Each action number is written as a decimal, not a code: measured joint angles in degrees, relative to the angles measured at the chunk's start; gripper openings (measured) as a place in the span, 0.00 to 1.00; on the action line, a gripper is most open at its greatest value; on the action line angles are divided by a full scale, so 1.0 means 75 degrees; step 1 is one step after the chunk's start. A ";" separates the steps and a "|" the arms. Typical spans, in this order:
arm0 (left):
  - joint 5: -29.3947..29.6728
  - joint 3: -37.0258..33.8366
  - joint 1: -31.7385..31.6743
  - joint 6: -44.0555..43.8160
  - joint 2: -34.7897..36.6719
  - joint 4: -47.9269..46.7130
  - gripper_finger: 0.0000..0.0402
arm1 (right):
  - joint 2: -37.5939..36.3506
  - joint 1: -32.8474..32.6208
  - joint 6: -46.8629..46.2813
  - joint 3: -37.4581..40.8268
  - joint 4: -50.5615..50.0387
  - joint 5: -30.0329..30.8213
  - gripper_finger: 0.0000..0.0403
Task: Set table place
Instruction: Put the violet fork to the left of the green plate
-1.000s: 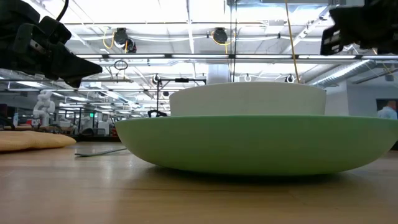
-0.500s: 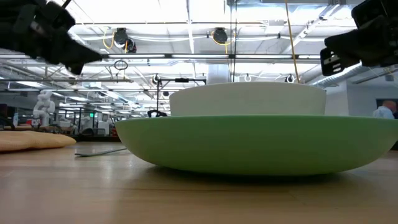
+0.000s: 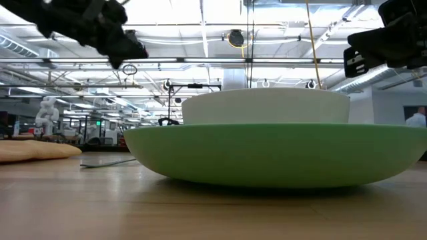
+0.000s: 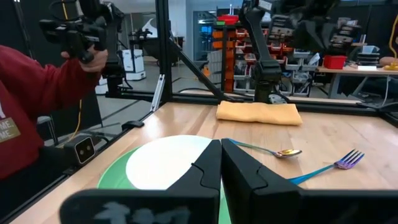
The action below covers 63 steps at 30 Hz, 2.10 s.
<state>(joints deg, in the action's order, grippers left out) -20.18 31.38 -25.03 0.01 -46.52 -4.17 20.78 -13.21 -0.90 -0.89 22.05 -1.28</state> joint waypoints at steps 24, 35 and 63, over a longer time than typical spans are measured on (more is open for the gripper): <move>-0.3068 0.3991 -0.1595 0.3175 -0.5563 -0.2137 0.08 | 0.0003 0.0000 0.0014 0.0002 0.0057 0.0006 0.00; -0.1659 0.5552 -0.1445 0.6194 -0.6585 -0.4492 0.08 | 0.0003 0.0000 -0.0048 0.0003 0.0052 0.0162 0.02; 0.1034 0.5616 0.0532 0.7391 -0.7878 -0.4755 0.54 | 0.0001 0.0000 -0.0187 0.0003 0.0049 0.0242 0.16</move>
<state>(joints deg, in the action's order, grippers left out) -12.43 73.49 -21.04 55.44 -105.60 -39.83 20.79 -13.21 -2.31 -0.86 22.41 0.54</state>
